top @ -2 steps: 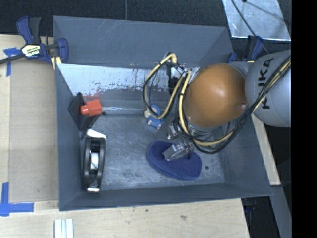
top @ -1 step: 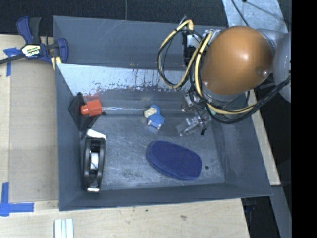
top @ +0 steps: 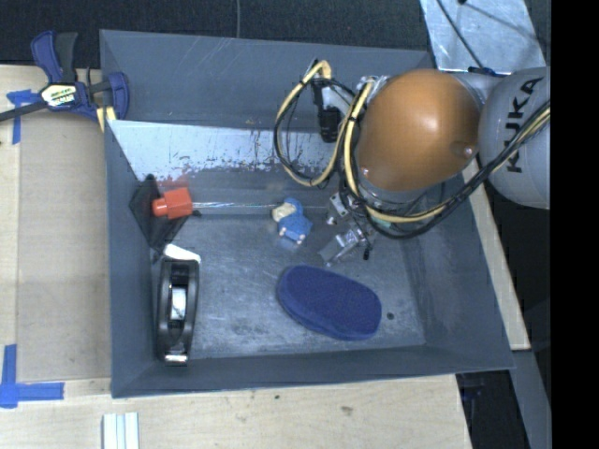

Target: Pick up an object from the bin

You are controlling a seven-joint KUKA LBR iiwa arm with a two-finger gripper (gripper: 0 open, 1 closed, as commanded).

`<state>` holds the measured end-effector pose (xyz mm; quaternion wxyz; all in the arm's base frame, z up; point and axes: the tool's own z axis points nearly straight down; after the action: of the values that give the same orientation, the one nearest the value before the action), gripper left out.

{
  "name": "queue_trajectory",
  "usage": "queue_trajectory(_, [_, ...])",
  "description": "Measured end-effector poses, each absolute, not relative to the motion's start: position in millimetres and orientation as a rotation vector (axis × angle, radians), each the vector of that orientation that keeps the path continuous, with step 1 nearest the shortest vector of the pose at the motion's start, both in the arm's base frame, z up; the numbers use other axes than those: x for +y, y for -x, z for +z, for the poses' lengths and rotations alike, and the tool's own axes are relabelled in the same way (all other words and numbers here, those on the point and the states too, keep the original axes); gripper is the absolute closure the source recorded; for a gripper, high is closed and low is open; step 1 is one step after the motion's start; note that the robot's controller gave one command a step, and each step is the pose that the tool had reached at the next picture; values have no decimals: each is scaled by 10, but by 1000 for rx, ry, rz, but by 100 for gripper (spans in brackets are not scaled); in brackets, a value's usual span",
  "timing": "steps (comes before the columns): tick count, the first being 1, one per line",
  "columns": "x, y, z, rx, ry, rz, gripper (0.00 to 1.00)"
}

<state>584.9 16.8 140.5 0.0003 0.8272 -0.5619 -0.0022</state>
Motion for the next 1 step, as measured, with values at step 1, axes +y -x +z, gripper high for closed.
queue_trajectory(1, [90, -5341, 1275, -1267, -2874, -4, 100])
